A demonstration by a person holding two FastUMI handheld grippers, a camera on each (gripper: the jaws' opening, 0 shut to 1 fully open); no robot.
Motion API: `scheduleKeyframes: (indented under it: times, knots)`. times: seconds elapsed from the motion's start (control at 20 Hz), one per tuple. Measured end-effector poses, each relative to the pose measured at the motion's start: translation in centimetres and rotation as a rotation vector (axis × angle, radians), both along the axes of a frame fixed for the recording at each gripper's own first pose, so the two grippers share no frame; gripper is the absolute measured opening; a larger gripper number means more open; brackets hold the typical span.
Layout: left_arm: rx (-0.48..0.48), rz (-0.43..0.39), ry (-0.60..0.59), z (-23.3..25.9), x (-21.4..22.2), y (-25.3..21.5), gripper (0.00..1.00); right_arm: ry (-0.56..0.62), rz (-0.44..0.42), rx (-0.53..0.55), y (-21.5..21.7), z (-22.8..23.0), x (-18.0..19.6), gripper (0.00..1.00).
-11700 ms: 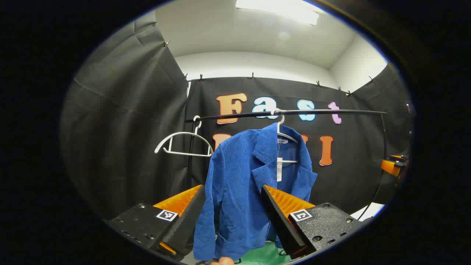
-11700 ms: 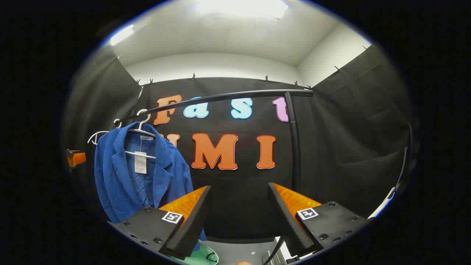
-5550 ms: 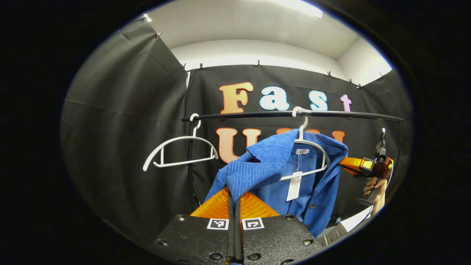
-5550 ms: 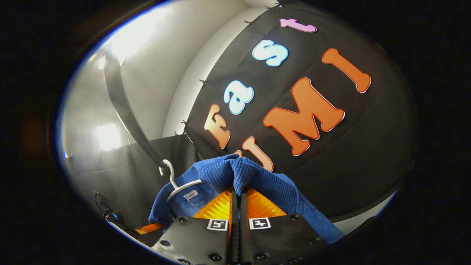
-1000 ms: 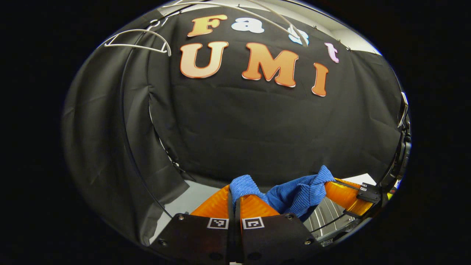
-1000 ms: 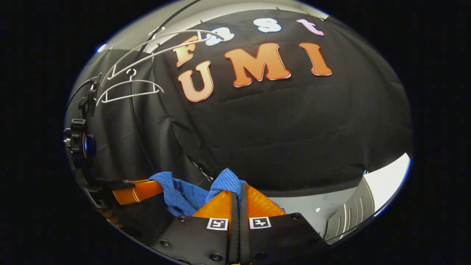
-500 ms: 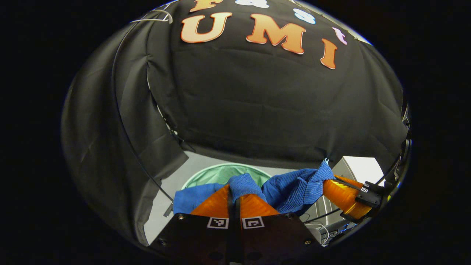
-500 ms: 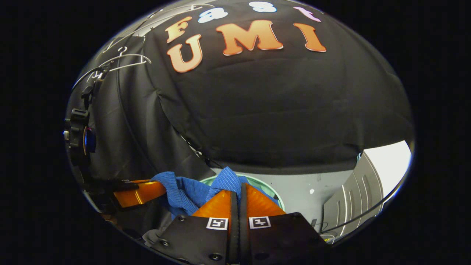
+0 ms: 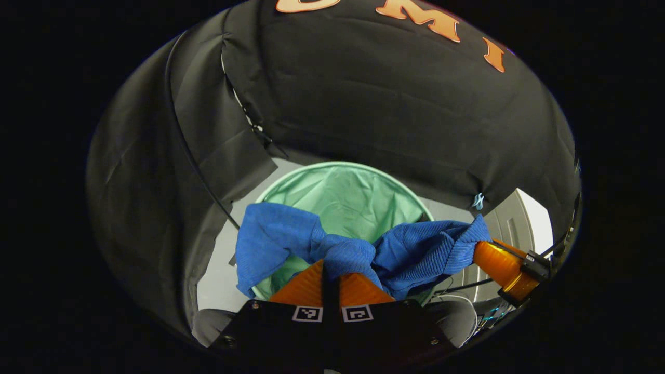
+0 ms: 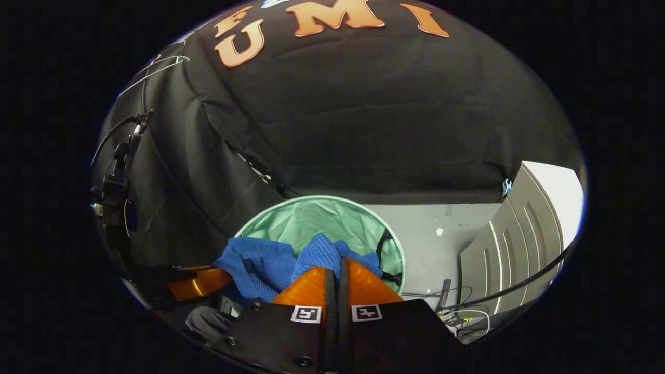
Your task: Grasp the clothes on the hanger with both hands and then place them into the laundry hamper below.
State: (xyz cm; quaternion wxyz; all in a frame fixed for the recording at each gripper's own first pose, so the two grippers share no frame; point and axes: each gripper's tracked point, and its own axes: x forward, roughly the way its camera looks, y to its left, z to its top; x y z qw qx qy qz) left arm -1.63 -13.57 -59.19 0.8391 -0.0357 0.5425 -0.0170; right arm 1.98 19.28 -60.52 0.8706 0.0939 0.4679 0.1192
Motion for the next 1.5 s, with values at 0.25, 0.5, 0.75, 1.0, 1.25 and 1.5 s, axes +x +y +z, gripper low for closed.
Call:
scheduleKeyframes:
  times: [0.25, 0.5, 0.75, 1.0, 1.25, 1.5]
  knots:
    - [0.031, -0.009, 0.1, -3.1, -1.7, 0.3, 0.01, 0.113, -0.001, -0.048, 0.0, -5.9, -1.2, 0.08]
    - [0.039, 0.009, 0.185, -4.8, -3.2, 0.4, 0.04, 0.213, 0.023, -0.074, 0.7, -9.1, -2.9, 0.14]
    - [0.022, 0.021, 0.161, -4.0, -2.6, -0.1, 0.23, 0.195, 0.021, -0.12, 0.0, -8.7, -2.4, 0.19]
    - [0.009, 0.006, 0.097, -2.3, -1.7, -1.1, 0.47, 0.159, -0.002, -0.113, -0.7, -6.6, -1.9, 0.87]
    - [-0.005, 0.018, 0.05, 1.1, -2.4, -2.0, 0.68, 0.079, -0.041, -0.104, -2.7, -2.4, -1.5, 0.99]
    - [0.01, 0.01, -0.052, 5.2, -1.7, -1.8, 0.9, -0.037, -0.095, -0.1, -5.8, 4.3, -0.7, 0.99]
